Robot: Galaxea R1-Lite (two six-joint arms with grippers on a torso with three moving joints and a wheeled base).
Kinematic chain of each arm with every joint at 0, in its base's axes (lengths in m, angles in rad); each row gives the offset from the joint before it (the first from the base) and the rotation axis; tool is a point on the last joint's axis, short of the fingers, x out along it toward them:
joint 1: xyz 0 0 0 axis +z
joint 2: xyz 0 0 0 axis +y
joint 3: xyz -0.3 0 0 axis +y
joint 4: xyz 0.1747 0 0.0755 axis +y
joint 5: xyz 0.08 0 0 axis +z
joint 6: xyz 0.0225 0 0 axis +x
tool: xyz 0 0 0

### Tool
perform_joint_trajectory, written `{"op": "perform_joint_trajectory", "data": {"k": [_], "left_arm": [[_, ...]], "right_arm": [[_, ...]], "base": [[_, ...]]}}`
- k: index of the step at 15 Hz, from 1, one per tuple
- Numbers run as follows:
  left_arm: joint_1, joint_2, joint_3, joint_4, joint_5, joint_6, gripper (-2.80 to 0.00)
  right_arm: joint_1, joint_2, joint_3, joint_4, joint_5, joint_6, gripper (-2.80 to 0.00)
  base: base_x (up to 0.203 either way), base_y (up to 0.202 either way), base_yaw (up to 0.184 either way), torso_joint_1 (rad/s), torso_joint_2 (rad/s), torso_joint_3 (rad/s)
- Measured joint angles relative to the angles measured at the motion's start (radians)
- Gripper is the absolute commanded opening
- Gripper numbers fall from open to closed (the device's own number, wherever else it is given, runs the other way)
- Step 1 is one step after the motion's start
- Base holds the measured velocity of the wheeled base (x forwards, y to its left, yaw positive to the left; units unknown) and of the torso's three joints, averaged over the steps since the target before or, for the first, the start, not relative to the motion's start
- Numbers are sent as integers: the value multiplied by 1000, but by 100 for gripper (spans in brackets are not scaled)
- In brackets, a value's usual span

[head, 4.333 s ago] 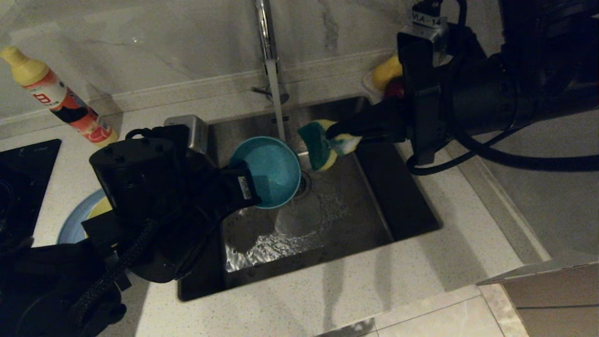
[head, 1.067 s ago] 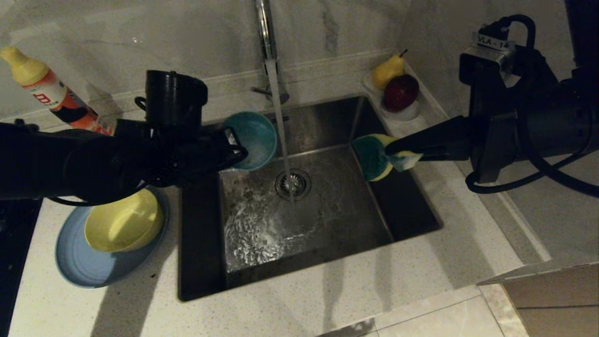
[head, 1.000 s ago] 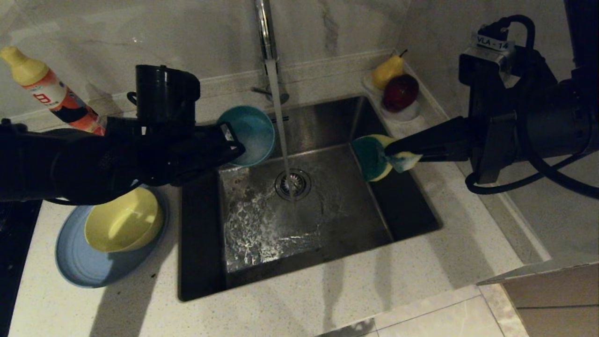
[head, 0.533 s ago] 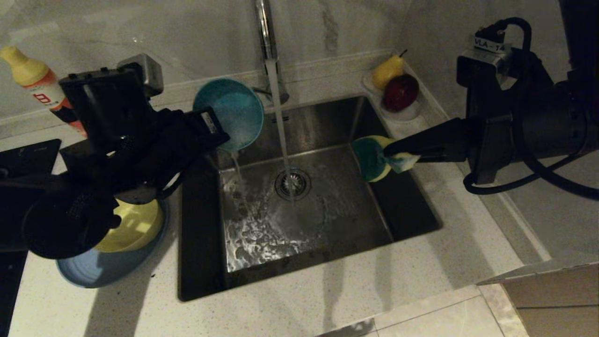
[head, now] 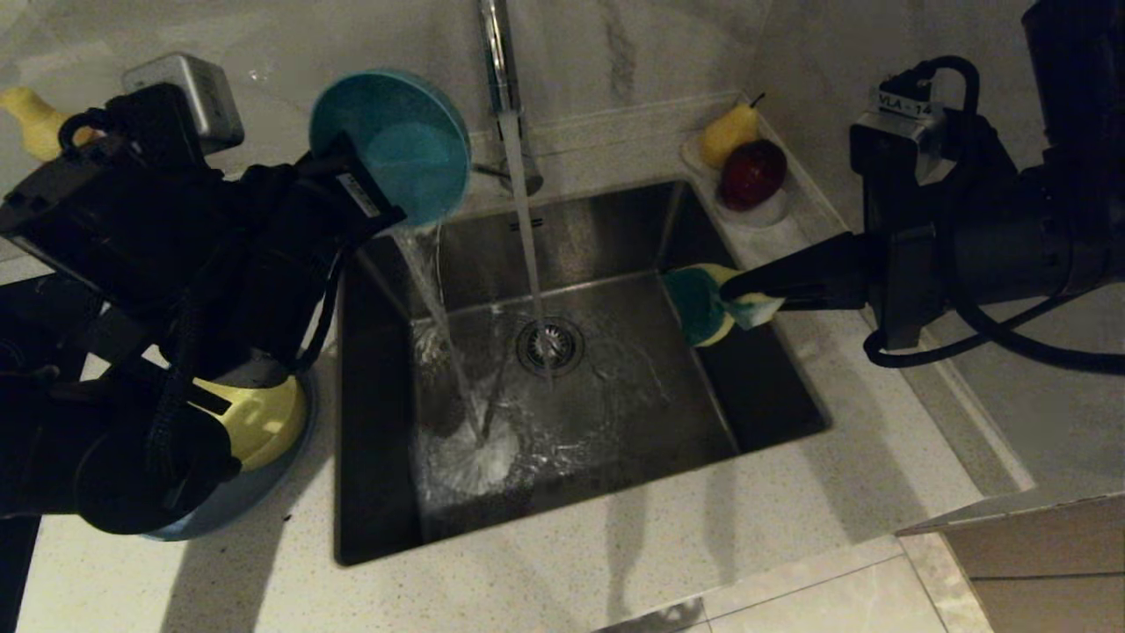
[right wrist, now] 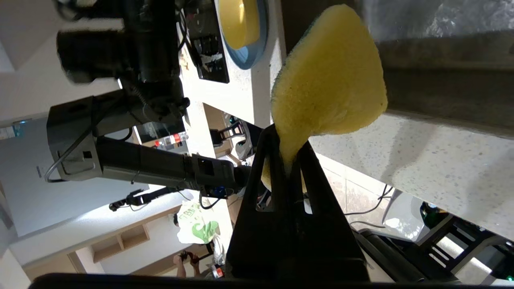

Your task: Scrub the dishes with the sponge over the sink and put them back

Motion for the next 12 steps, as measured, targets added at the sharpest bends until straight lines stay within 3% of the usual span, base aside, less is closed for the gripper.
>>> {"op": "perform_joint_trajectory", "data": {"k": [8,12], "left_arm": [[-1,13,34,-150,-4,77,-280],[-2,11,37,-101,1,72,-280]], "right_arm": [[-19,1,17,-41,11,3,-280],[-19,-9,17,-40,12,4,-280]], "base": [[0,0,0,0,0,0],[0,0,0,0,0,0]]}}
